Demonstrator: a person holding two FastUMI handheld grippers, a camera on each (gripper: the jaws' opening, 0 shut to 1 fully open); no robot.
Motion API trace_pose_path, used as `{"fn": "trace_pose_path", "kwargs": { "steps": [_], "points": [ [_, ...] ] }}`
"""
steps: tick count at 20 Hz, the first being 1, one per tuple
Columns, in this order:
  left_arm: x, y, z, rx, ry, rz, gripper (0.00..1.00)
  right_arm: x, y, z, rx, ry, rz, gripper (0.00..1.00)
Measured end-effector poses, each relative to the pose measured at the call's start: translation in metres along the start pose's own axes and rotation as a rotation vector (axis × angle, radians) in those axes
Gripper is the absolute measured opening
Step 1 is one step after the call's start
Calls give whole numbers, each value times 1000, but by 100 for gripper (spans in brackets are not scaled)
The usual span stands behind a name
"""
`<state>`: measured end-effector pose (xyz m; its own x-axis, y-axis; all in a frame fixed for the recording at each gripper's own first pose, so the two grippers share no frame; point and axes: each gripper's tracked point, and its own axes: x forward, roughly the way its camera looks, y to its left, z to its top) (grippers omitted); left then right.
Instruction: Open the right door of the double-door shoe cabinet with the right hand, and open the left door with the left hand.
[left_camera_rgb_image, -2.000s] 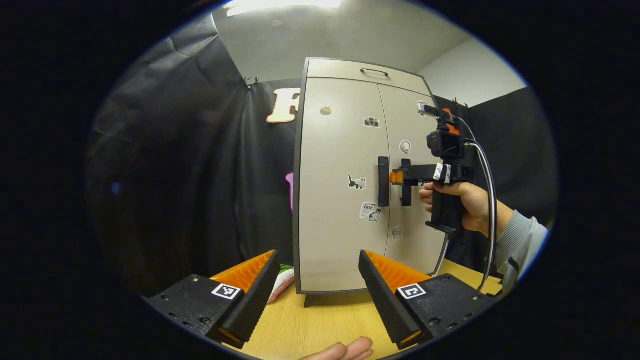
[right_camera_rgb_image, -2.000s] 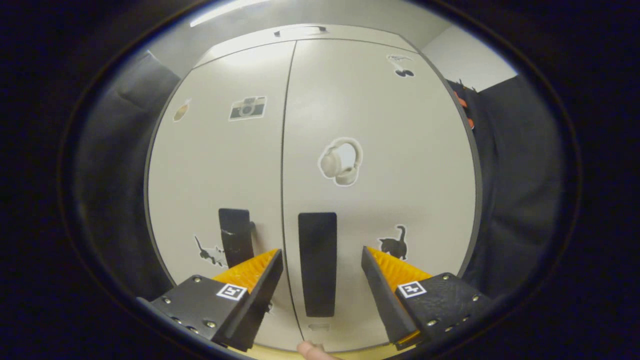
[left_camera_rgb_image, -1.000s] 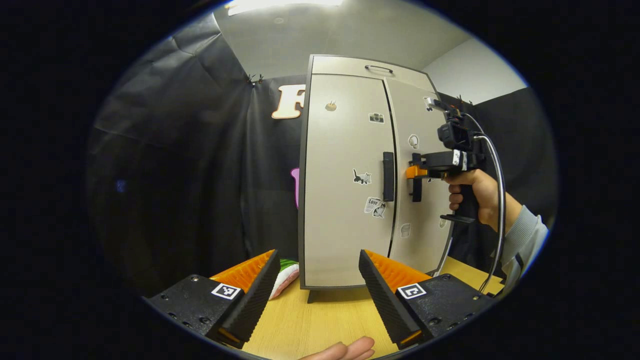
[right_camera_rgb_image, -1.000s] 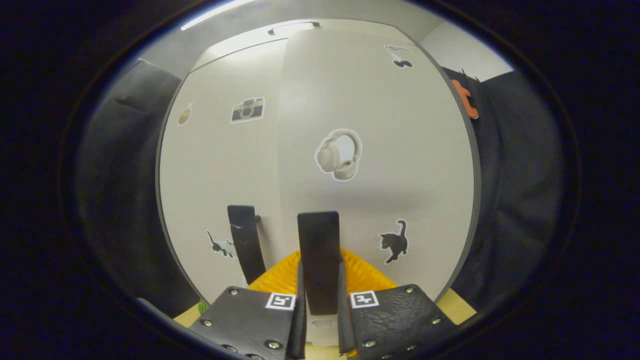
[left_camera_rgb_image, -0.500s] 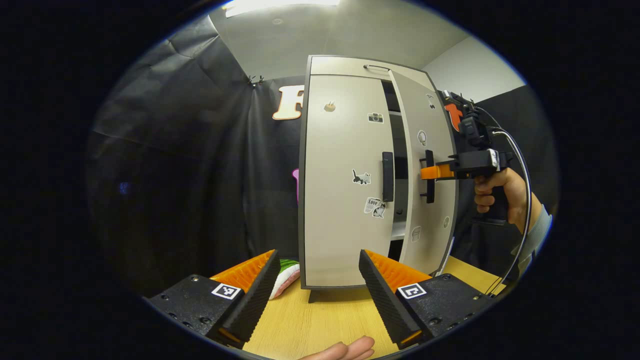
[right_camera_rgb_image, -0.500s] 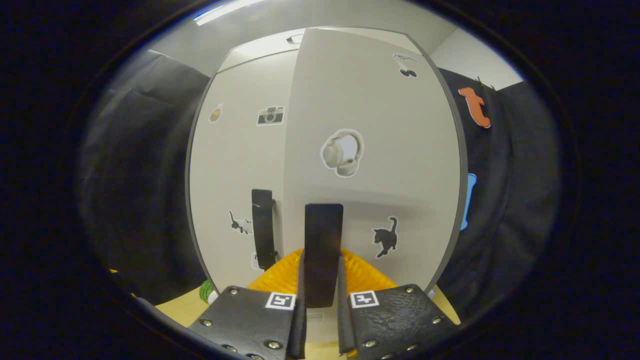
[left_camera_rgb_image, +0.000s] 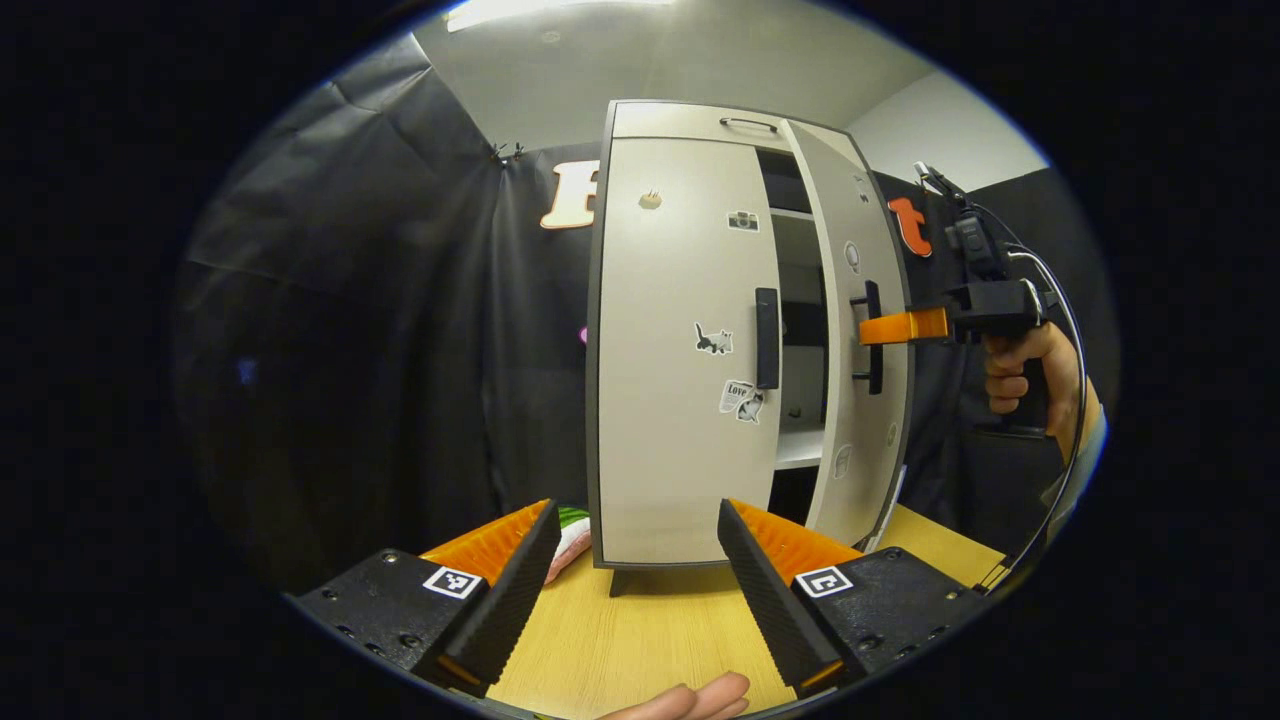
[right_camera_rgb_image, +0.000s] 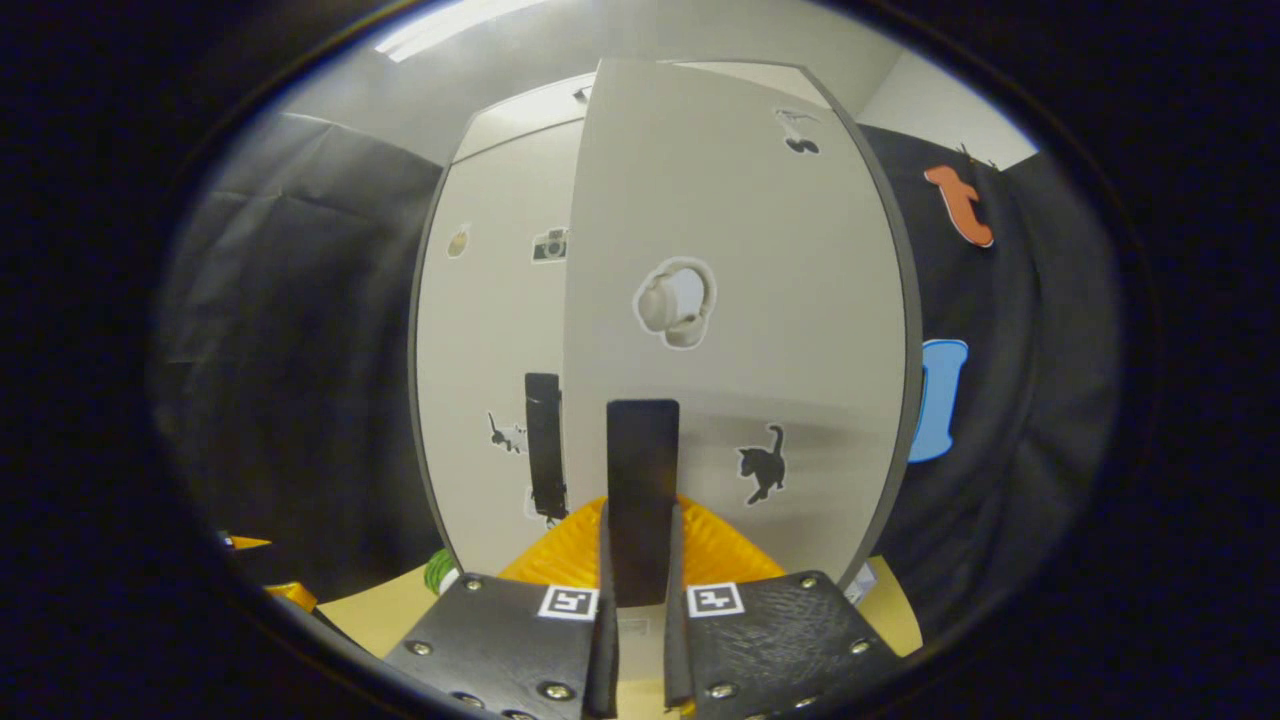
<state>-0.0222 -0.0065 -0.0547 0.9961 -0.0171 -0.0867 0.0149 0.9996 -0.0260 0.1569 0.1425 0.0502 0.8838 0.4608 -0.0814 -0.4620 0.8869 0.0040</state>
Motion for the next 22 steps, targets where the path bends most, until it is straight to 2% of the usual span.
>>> {"fn": "trace_pose_path", "kwargs": {
  "steps": [8,16,22],
  "points": [
    [-8,-8,8,7,-25,-19,98,-44,-23,1,9,-12,14,18],
    [-11,-36,6,15,-19,-57,98,-89,-61,2,-22,-23,-17,17],
    [-13,-64,3,27,-20,-100,98,-118,-91,2,32,-20,-15,16]
  ]
}}
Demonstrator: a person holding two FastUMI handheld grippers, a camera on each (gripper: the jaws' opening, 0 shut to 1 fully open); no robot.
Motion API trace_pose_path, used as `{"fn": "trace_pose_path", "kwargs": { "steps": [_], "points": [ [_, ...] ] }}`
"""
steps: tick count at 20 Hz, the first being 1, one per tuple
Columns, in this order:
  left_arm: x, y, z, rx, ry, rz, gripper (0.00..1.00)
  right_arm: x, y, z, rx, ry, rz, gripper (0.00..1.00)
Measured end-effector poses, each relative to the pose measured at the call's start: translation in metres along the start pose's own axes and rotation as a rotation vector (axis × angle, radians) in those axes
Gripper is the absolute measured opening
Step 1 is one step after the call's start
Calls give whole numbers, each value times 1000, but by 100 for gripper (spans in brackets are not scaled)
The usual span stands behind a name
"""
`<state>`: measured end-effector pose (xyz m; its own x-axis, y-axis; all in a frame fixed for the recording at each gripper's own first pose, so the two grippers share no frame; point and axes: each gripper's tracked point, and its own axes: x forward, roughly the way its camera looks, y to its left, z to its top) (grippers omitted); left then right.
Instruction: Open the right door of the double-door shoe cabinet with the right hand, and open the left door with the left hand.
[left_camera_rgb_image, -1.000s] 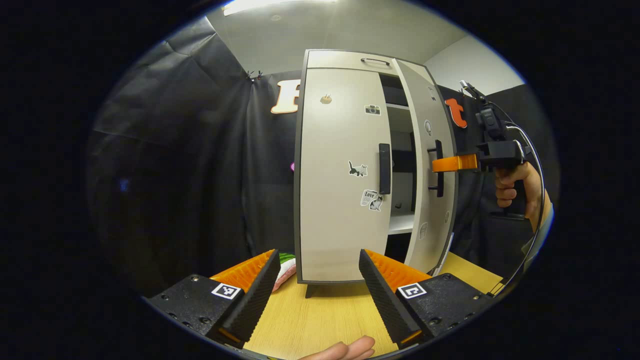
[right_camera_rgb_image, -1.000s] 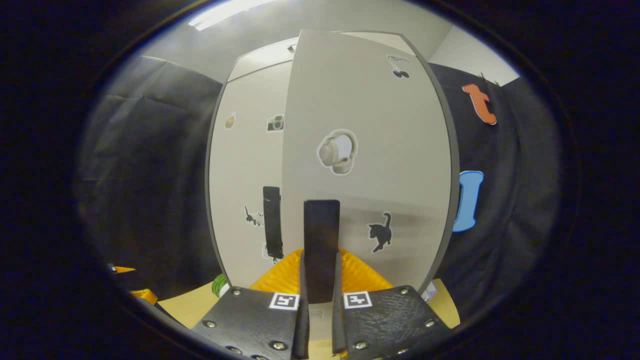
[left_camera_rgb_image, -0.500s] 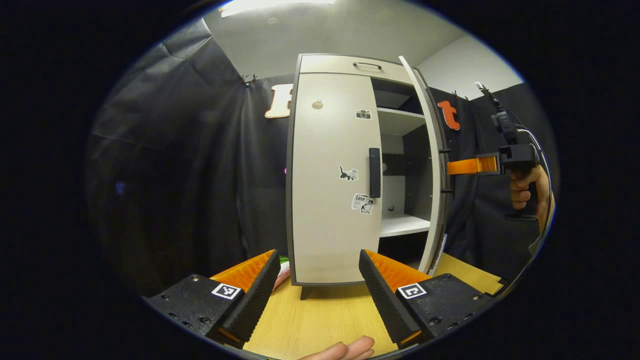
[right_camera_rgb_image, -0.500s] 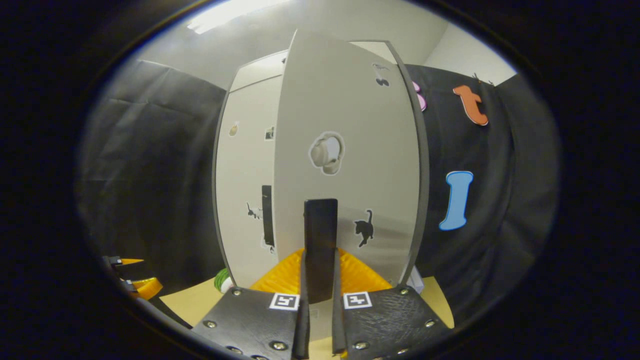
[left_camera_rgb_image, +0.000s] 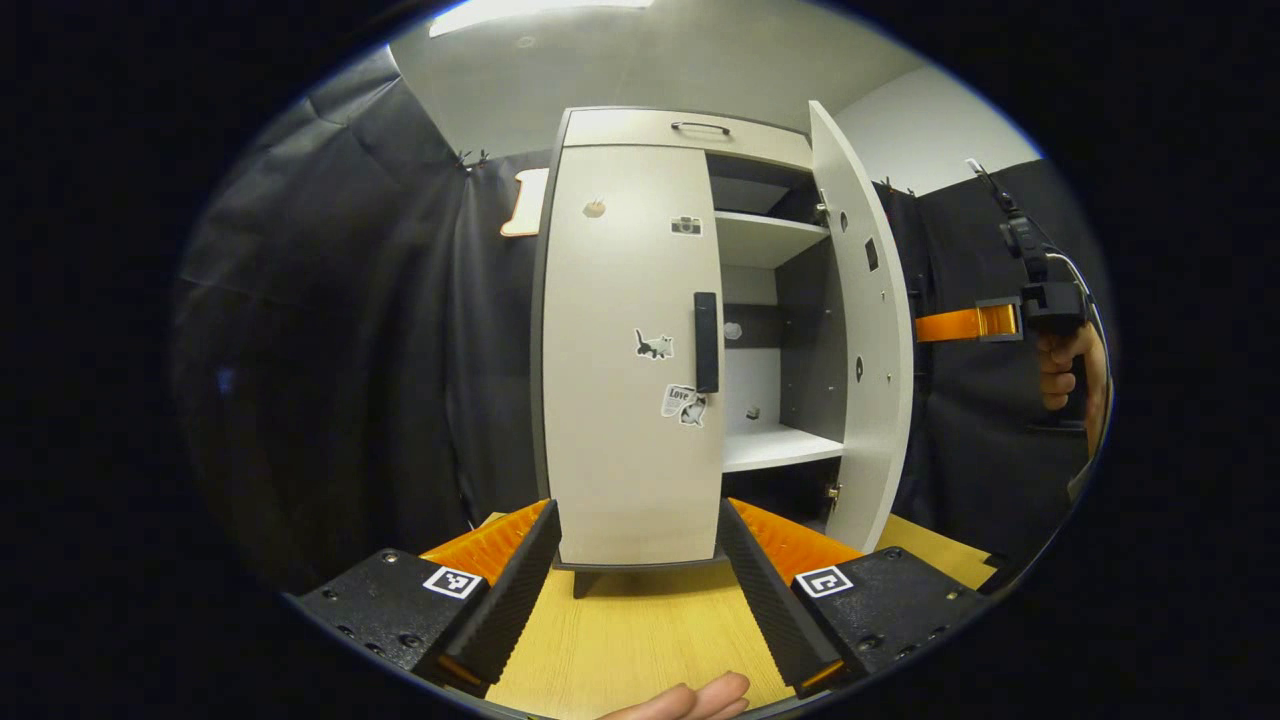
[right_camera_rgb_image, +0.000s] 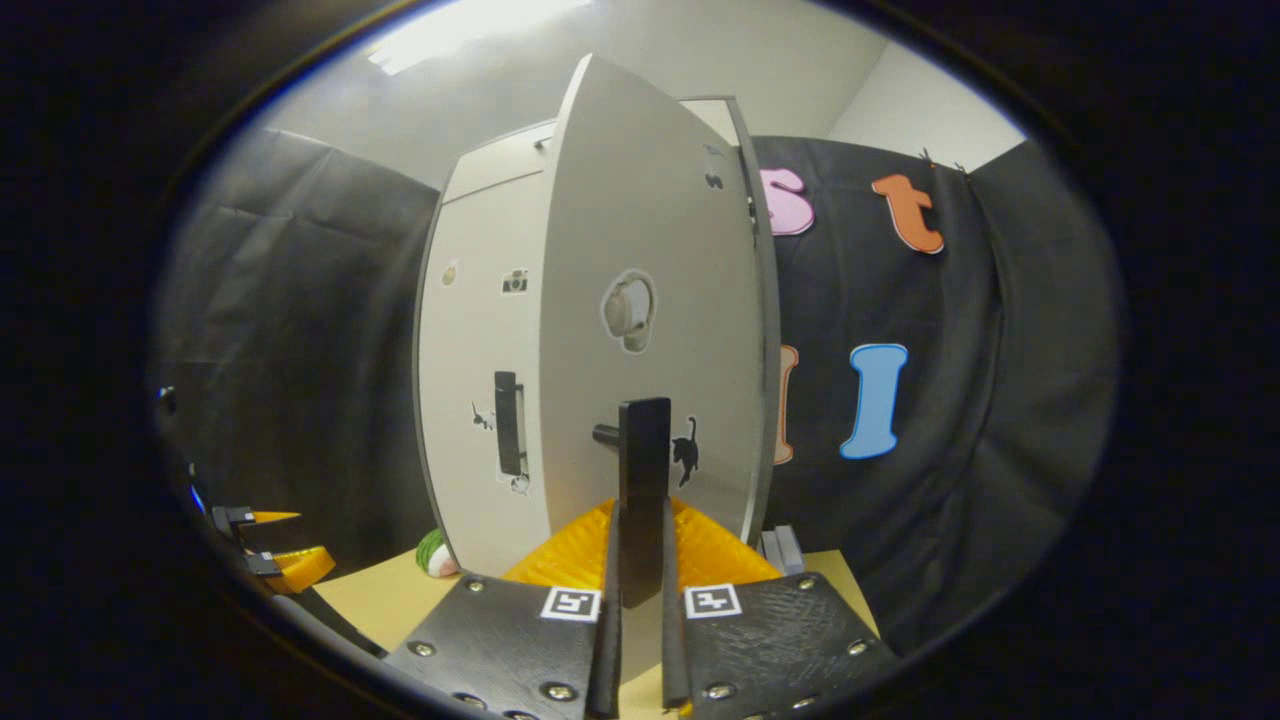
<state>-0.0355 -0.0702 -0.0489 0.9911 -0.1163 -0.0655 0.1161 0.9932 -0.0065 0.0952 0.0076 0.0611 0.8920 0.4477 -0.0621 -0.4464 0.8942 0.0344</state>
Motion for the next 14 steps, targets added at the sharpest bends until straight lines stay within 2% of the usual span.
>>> {"fn": "trace_pose_path", "kwargs": {
  "steps": [4,8,11,13,14],
  "points": [
    [5,-12,-5,-4,11,-19,98,-5,-10,0,34,-4,27,16],
    [8,-14,-12,-13,25,-21,98,-10,-26,2,6,-15,2,16],
    [11,-13,-15,-6,32,-14,98,-3,-49,2,-4,-15,-58,16],
    [12,-15,-15,-5,25,-22,98,10,-91,-7,-17,-39,-173,16],
    [11,-16,-15,-7,24,-25,98,2,-110,-2,-8,-37,-225,1]
  ]
}}
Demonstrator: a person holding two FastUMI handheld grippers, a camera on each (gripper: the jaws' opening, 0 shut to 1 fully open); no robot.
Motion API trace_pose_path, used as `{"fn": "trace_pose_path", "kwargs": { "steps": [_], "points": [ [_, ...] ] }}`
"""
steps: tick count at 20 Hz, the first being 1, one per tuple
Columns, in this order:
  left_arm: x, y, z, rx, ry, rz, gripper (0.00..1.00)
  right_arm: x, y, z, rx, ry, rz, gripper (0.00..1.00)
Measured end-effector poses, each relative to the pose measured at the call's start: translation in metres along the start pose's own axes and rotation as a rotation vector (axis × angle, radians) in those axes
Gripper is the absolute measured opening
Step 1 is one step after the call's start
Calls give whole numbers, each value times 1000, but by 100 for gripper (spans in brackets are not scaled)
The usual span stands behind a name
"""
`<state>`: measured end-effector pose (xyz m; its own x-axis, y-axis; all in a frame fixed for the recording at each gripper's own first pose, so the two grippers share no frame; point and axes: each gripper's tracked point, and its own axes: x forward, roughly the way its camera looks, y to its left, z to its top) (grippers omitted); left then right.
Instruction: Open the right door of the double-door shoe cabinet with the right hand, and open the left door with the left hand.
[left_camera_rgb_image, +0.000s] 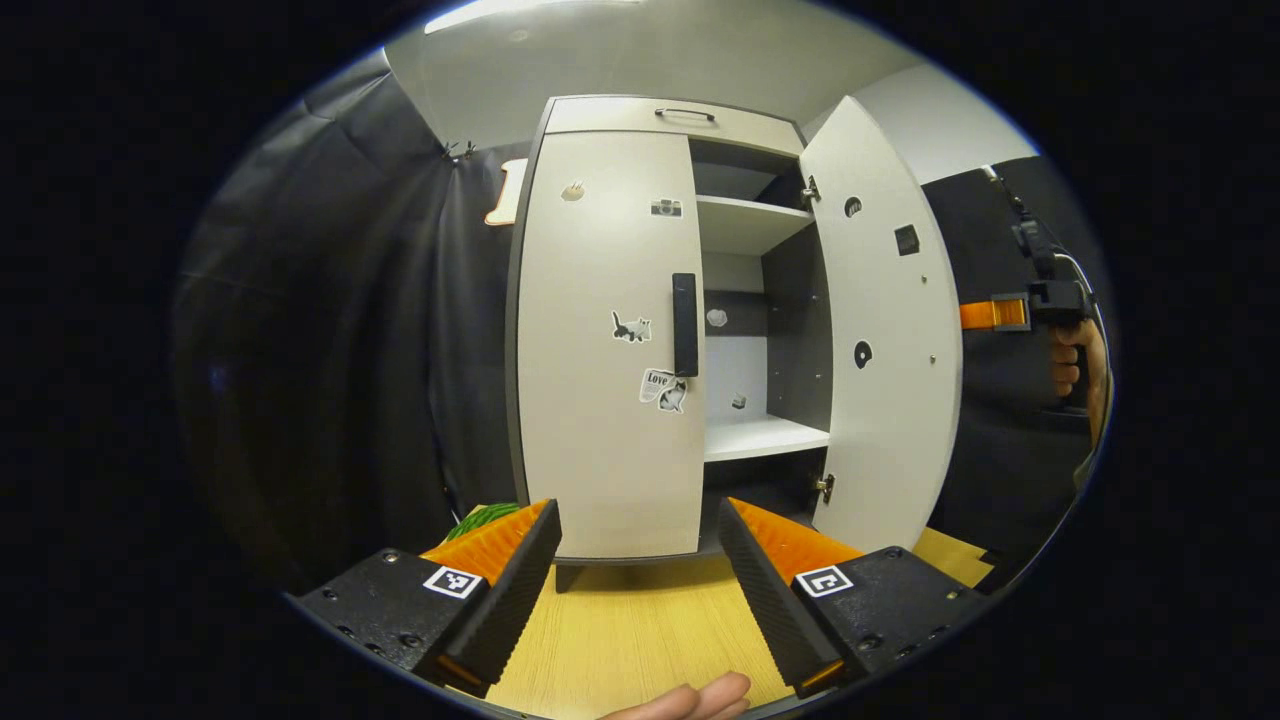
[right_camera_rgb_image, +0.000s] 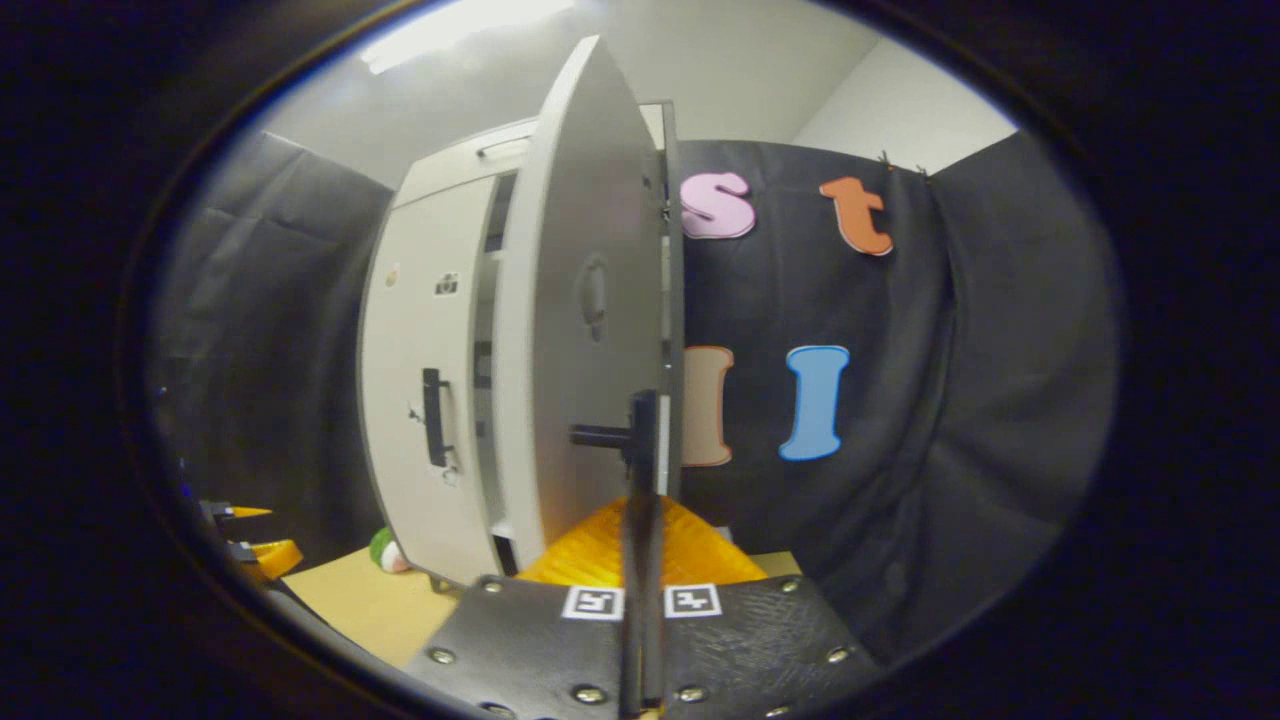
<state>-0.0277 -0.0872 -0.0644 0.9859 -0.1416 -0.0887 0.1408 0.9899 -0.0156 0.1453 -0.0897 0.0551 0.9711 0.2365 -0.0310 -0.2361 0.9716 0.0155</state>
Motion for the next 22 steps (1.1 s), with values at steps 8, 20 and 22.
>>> {"fn": "trace_pose_path", "kwargs": {
  "steps": [8,20,22],
  "points": [
    [5,1,1,3,6,5,98,13,-3,-2,79,-12,115,0],
    [64,-9,23,-50,14,-8,98,-2,-34,-7,-32,-76,-104,74],
    [79,-5,30,-38,11,9,98,-11,-32,-5,-47,-105,-112,100]
  ]
}}
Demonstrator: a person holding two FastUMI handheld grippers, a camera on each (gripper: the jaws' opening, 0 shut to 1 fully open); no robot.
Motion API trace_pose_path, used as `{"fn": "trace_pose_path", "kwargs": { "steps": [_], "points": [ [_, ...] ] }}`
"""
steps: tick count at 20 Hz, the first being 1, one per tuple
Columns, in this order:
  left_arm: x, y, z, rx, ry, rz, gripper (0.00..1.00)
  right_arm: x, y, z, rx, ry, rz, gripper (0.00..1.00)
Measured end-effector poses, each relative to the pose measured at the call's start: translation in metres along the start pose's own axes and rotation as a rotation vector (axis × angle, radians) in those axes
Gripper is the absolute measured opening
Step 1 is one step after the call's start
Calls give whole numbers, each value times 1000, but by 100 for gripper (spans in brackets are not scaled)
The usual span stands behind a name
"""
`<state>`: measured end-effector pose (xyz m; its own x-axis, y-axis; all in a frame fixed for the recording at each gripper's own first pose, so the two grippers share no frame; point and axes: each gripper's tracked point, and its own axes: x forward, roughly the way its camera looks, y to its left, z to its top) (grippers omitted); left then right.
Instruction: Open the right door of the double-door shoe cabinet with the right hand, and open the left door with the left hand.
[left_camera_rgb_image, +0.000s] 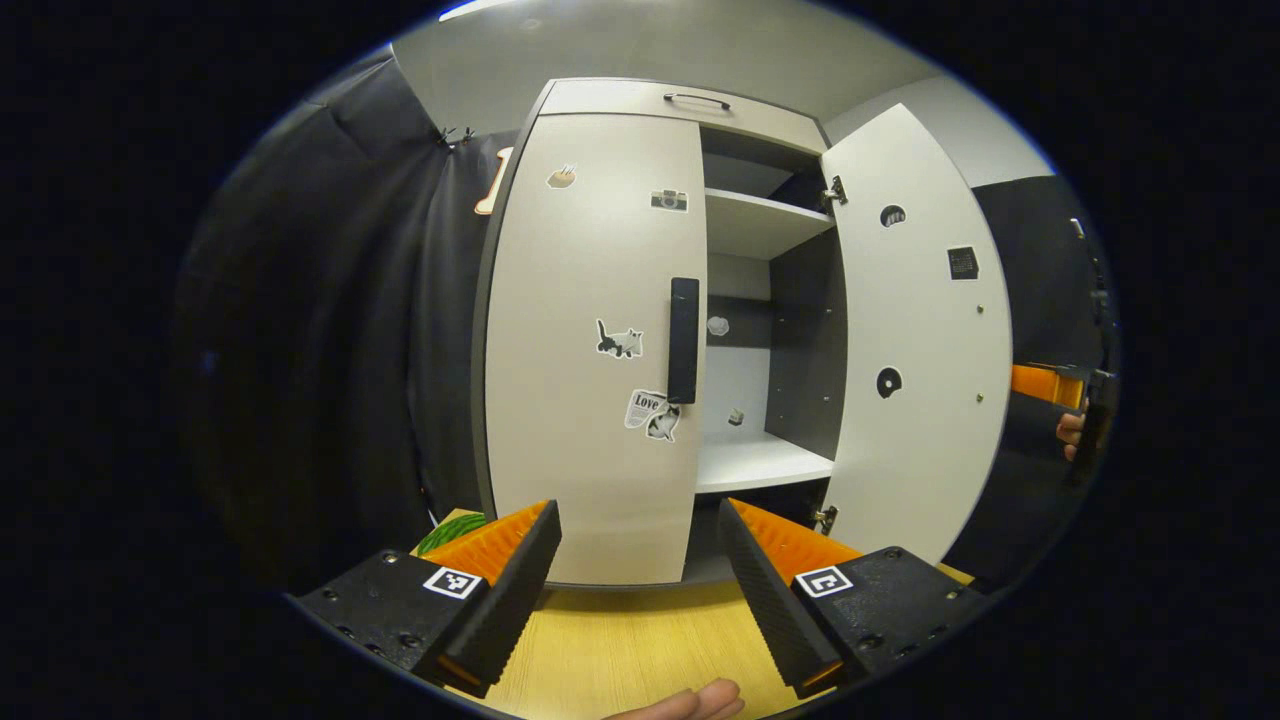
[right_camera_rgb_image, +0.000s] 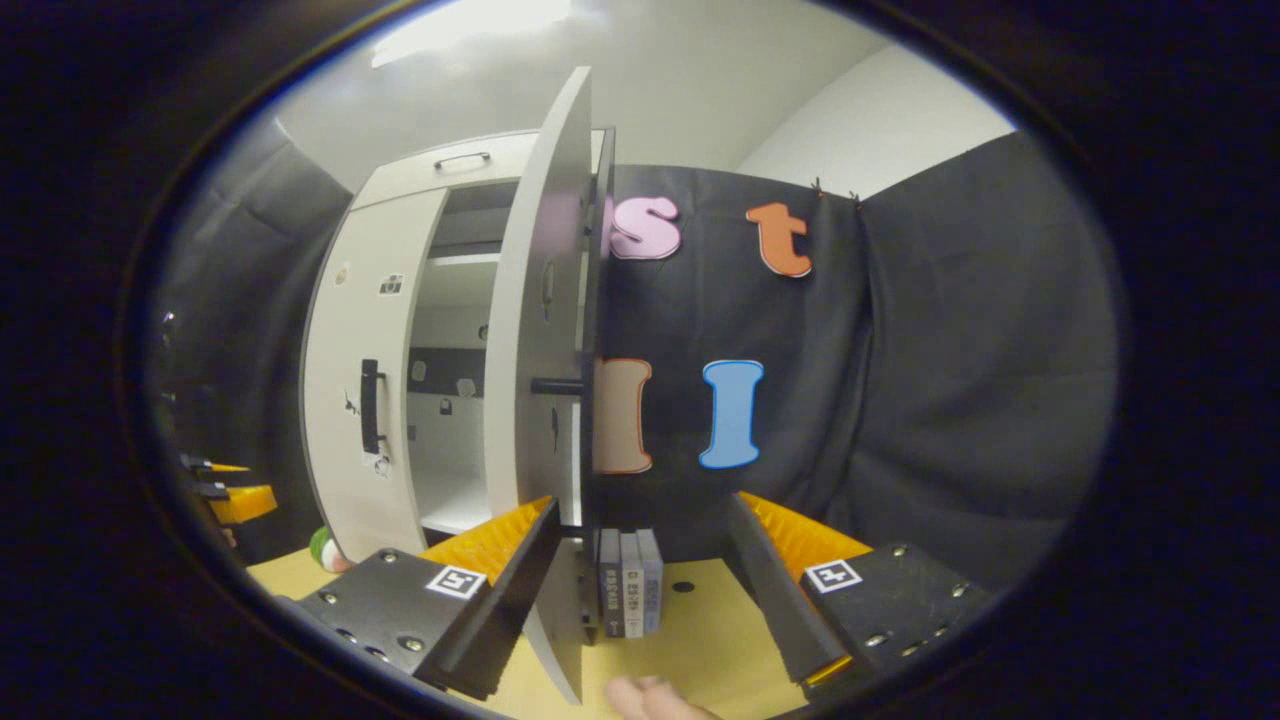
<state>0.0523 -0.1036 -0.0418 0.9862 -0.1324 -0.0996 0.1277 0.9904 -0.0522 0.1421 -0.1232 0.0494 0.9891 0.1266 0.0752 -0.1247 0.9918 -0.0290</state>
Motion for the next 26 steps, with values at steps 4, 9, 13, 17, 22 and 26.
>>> {"fn": "trace_pose_path", "kwargs": {
  "steps": [4,9,13,17,22,26],
  "points": [
    [29,-7,15,9,1,-5,98,-26,19,-8,57,-7,11,96],
    [79,-11,43,52,-18,17,98,-67,47,-29,117,38,44,96],
    [115,-18,64,19,-21,13,96,-89,66,-33,147,21,73,100],
    [144,-26,79,37,-32,5,98,-110,88,-32,194,-11,93,96],
    [169,-19,93,80,-56,87,95,-128,123,-36,189,-17,129,100],
    [170,-32,95,85,-44,74,80,-143,143,-32,180,-40,141,96]
  ]
}}
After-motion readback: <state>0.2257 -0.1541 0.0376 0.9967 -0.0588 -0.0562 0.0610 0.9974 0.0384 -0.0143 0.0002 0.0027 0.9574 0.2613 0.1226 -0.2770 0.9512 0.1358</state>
